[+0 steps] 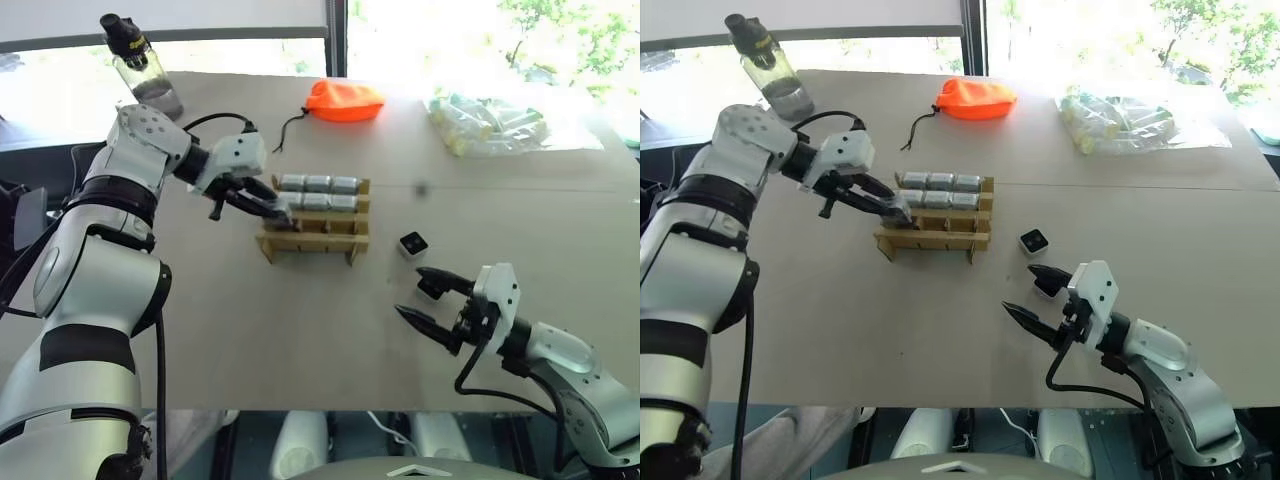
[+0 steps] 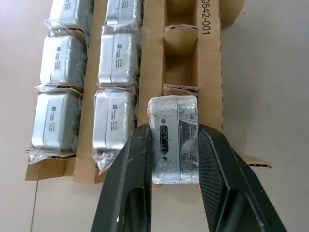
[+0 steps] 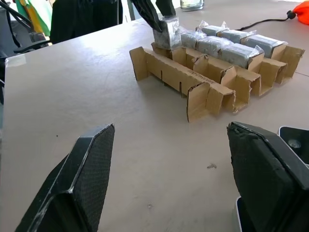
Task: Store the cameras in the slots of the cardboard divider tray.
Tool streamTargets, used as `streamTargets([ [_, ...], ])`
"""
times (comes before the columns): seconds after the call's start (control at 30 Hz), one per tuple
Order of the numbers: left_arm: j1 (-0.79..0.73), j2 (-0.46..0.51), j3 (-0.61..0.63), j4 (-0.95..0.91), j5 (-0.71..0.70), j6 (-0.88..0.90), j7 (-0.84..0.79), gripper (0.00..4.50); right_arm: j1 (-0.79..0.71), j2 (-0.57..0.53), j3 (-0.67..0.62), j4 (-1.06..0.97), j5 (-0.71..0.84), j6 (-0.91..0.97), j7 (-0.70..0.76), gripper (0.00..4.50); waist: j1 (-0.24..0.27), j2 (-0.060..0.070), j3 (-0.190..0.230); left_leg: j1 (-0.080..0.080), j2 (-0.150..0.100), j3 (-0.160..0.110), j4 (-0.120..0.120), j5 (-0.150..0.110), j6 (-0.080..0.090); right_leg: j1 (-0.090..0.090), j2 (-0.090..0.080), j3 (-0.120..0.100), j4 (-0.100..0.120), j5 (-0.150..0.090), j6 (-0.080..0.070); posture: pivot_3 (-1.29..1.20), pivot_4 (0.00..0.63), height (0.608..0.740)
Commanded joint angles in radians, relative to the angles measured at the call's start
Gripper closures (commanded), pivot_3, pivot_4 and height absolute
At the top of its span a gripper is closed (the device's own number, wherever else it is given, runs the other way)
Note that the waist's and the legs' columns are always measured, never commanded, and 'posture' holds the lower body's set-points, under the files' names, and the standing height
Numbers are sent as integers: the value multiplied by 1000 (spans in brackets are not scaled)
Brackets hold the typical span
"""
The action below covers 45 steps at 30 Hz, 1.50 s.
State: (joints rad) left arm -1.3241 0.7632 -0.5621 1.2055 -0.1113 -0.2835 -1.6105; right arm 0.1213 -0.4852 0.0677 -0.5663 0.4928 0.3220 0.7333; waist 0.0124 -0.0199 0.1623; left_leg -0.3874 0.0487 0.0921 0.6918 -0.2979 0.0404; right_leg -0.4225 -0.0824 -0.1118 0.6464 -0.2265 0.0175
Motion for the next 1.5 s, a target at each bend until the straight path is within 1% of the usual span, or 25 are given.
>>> streamTargets([
  [0.03, -20, 20, -21, -31, -29, 7, -4, 3784, -9, 2, -17, -11, 5, -21, -3, 808, 0, 0, 0, 0, 0, 0, 0, 0, 0, 0, 0, 0, 0, 0, 0, 0, 150, 726],
  [0.17, -20, 14, -42, -26, -17, -8, -4, 3784, -8, 4, -17, -14, 7, -18, -7, 808, 0, 0, 0, 0, 0, 0, 0, 0, 0, 0, 0, 0, 0, 0, 0, 0, 150, 726],
  [0.5, -22, -18, -45, -7, 28, -40, -4, 3784, -14, -28, -63, -22, 43, 9, 3, 808, 0, 0, 0, 0, 0, 0, 1, 0, 0, 0, 0, 0, 0, 0, 0, 0, 150, 726],
  [0.7, -32, -49, -32, 0, 53, -35, -4, 3784, -24, -34, -73, -15, 47, 13, 6, 808, 0, 0, 0, -1, 0, 0, 1, 0, 0, 0, 0, 0, 0, 0, 0, 0, 150, 726],
  [0.83, -36, -53, -50, -7, 46, -14, -4, 3784, -22, -26, -76, -15, 41, 4, -5, 808, 0, 0, 0, -1, 0, 0, 1, 0, 1, 0, 0, -1, 0, 0, 0, 0, 150, 726],
  [0.9, -39, -53, -56, -8, 48, -16, -4, 2731, -18, -18, -79, -13, 37, -9, -8, 728, 0, 0, 0, -2, 0, 0, 1, 0, 1, 0, 0, -2, 0, 0, 0, 0, 150, 726],
  [0.93, -41, -54, -56, -7, 49, -17, -4, 2396, -16, -14, -79, -13, 36, -14, -10, 728, 0, 0, 0, -3, -1, 0, 3, 0, 1, 0, 0, -3, 0, 0, 0, 0, 150, 726],
  [0.97, -43, -54, -58, -7, 48, -17, -4, 1950, -14, -11, -80, -13, 34, -17, -13, 728, 1, 0, 0, -4, 0, 0, 4, 0, 1, 0, 0, -4, 0, 0, 0, 0, 150, 726],
  [1.0, -45, -55, -59, -7, 46, -16, -4, 1367, -14, -8, -80, -12, 31, -19, -15, 728, 1, 0, 0, -6, 0, -1, 6, 0, 1, 0, 0, -5, 0, 0, 0, 0, 150, 726],
  [1.03, -48, -55, -60, -6, 44, -15, -4, 1106, -13, -6, -79, -12, 30, -22, -17, 728, 1, 0, 0, -7, 0, -2, 7, -1, 1, 0, 0, -6, 0, 0, 0, 0, 150, 726],
  [1.1, -51, -55, -66, -7, 41, -14, -4, 103, -11, -1, -77, -11, 24, -32, -21, 728, 1, 0, 0, -8, 0, -4, 9, -1, 1, 0, -1, -7, 1, 0, 0, 0, 150, 726],
  [1.13, -54, -57, -65, -6, 41, -12, -4, 36, -11, 2, -76, -8, 21, -36, -23, 728, 1, 0, 0, -8, 0, -4, 10, -1, 1, 0, -1, -7, 2, 0, 0, 0, 150, 726],
  [1.3, -67, -59, -52, -9, 23, 9, -4, 36, -6, 9, -70, -2, 10, -52, -28, 728, 2, 0, 0, -8, -1, -6, 11, -1, 1, 0, -1, -8, 3, 0, 0, 0, 150, 726],
  [1.4, -75, -40, -37, -31, -6, 5, -4, 36, 0, 3, -73, 3, 12, -54, -15, 728, 1, 0, 0, -8, -1, -8, 11, -1, 2, 0, -1, -7, 3, 0, 0, 0, 150, 726],
  [1.5, -74, 2, -51, -120, -120, 70, -4, 36, 5, -8, -84, 5, 17, -52, -4, 728, 0, 0, 0, -9, -1, -9, 11, -1, 2, 0, -1, -7, 3, 0, 0, 0, 150, 726],
])
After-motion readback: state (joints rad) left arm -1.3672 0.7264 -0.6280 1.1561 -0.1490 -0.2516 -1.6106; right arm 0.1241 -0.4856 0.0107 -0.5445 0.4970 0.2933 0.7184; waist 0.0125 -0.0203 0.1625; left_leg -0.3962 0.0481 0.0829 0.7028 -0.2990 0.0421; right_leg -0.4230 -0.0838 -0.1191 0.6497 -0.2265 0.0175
